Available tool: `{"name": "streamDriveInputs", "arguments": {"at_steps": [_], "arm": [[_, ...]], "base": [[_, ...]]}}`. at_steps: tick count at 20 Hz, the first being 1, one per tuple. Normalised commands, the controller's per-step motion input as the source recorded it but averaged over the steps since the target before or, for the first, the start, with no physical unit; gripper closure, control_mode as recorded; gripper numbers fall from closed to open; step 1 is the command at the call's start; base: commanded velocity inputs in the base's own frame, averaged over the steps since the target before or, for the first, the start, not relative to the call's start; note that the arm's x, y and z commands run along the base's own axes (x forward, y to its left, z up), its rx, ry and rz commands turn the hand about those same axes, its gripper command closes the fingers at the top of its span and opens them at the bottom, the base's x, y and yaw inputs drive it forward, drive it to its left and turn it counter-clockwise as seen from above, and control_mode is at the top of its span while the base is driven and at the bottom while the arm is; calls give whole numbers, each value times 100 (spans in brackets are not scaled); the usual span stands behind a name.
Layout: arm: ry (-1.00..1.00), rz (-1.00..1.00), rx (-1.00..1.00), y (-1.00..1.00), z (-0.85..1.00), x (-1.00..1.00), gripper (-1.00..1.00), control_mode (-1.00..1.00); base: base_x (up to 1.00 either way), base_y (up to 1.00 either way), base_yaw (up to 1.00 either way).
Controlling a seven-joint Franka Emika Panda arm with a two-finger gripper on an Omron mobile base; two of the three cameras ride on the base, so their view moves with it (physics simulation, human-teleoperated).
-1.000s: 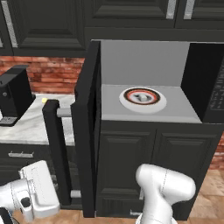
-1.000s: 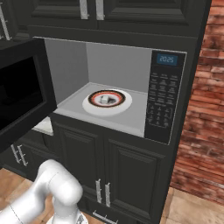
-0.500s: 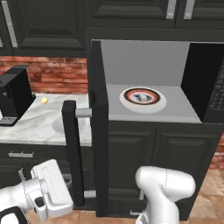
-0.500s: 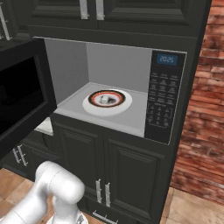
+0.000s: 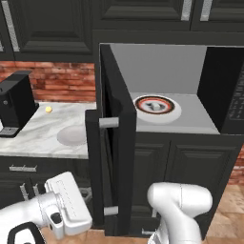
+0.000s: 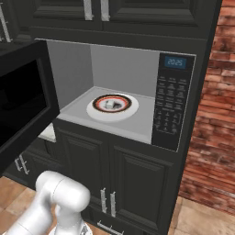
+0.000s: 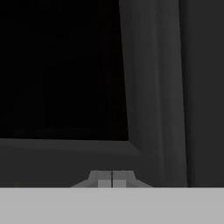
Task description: Pick the marshmallow from the counter and place it in the microwave. Then turn on the microwave.
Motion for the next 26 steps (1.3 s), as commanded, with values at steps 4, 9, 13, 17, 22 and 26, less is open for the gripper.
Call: {"name": "streamDriveInputs", "arguments": {"at_steps": [4, 9, 13, 17, 22, 26], "arm": [[0, 0, 0, -27, 2, 0, 100, -100], [0, -1, 0, -23, 1, 0, 100, -100], [0, -2, 0, -35, 1, 1, 100, -100], [0, 0, 0, -44, 0, 0, 100, -100], [0, 0, 0, -37, 0, 0, 100, -100], [0, 0, 0, -37, 0, 0, 100, -100]], "base": [[0, 0, 0], [0, 0, 0], [0, 0, 0], [0, 0, 0], [0, 0, 0], [0, 0, 0]]}}
